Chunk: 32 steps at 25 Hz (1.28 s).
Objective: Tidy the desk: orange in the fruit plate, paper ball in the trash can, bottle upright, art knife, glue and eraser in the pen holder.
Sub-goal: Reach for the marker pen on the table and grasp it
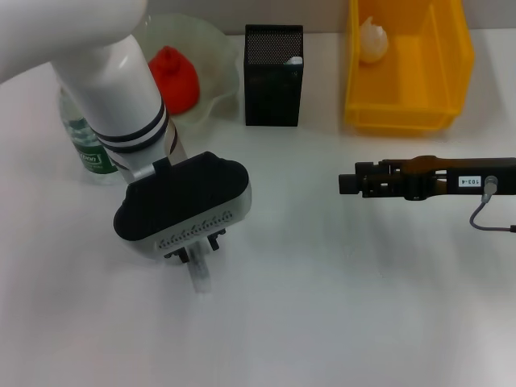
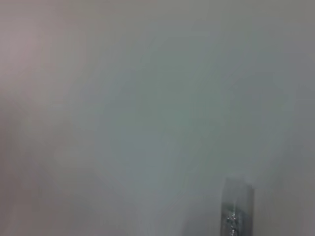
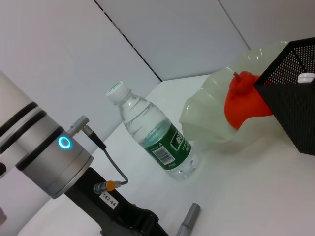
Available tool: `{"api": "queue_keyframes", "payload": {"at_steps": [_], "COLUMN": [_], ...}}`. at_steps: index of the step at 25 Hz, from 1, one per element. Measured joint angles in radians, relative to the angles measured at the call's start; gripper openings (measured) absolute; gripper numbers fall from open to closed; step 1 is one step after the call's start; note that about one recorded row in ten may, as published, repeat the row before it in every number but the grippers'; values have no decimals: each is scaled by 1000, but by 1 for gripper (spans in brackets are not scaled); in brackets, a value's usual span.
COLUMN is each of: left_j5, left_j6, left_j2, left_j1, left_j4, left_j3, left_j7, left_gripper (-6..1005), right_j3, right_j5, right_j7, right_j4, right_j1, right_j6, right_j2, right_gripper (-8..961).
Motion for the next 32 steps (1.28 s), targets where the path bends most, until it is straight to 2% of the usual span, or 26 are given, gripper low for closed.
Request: {"api": "queue_keyframes", "payload": {"at_steps": [17,32], "left_j5": [5,25], "left_j6": [-4,-21], "left_j2": [-6,-12], "left_j1": [-5,-4], "left_j4": [-10,-11], "left_j3": [15,37], "left_j7": [-7,-22], "left_gripper": [276,255], "right_j3": [1,-1], "right_j5": [0,0], "right_j7": [-5,-7], "right_j4": [0,0], "right_j1": [0,-3], "right_j6": [0,-1], "right_j2": [0,0], "right_gripper": [775,775]}}
